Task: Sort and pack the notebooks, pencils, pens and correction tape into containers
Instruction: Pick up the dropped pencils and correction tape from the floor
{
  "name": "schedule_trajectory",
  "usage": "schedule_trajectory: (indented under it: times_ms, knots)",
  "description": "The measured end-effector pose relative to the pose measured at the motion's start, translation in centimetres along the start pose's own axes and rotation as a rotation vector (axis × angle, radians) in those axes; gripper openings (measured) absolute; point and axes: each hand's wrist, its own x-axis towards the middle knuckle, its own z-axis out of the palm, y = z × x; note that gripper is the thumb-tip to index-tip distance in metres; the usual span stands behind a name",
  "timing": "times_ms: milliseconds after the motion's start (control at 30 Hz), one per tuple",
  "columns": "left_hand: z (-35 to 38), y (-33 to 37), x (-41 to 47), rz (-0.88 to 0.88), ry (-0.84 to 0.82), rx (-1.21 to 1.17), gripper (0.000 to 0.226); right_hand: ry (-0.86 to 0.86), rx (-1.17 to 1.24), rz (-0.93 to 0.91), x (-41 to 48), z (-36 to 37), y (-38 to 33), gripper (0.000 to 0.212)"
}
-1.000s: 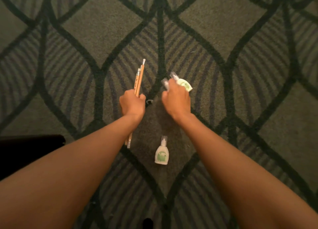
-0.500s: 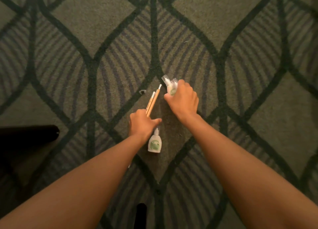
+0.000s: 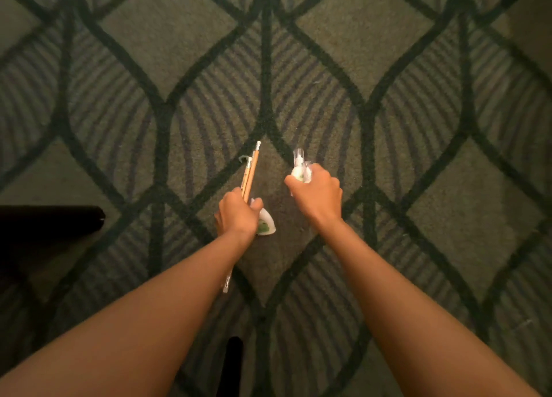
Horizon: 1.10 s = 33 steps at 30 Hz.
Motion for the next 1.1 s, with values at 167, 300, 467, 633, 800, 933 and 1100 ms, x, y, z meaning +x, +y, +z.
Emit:
schedule_trajectory:
  times_ms: [167,300,467,633,800,933,1100]
  knots:
    - [-5.4,2.8,-0.4,-0.041,0.104,-0.152,0.020,-0.142,0.119,-0.004,-1.7,-2.6,-3.5,0.018]
    - [-11.5,6.3,-3.2,-0.079,0.219,-0.253,0.028,-0.128,0.178,-0.055,-4.5,-6.9,-8.8,0.020]
    - [-19.9,11.0,-8.3,-0.106,0.312,-0.423,0.033,-0.179,0.161,-0.132,-10.2,-13.7,-16.5,0.023]
    - [-28.0,14.3,-15.3,-0.168,0.272,-0.751,0.031,-0.297,0.279,-0.205,-17.8,-20.9,-23.9,0.020]
    - [-35.6,16.0,-23.8,-0.153,0.262,-0.989,0.027,-0.298,0.348,-0.312,-27.0,-26.7,-28.5,0.023]
    - [-40.3,15.5,-32.2,-0.122,0.237,-1.165,0.018,-0.368,0.417,-0.398,-36.0,-29.6,-30.5,0.025]
    - [-45.4,15.3,-39.8,0.030,0.276,-1.233,0.018,-0.360,0.367,-0.526,-43.7,-32.3,-32.1,0.030]
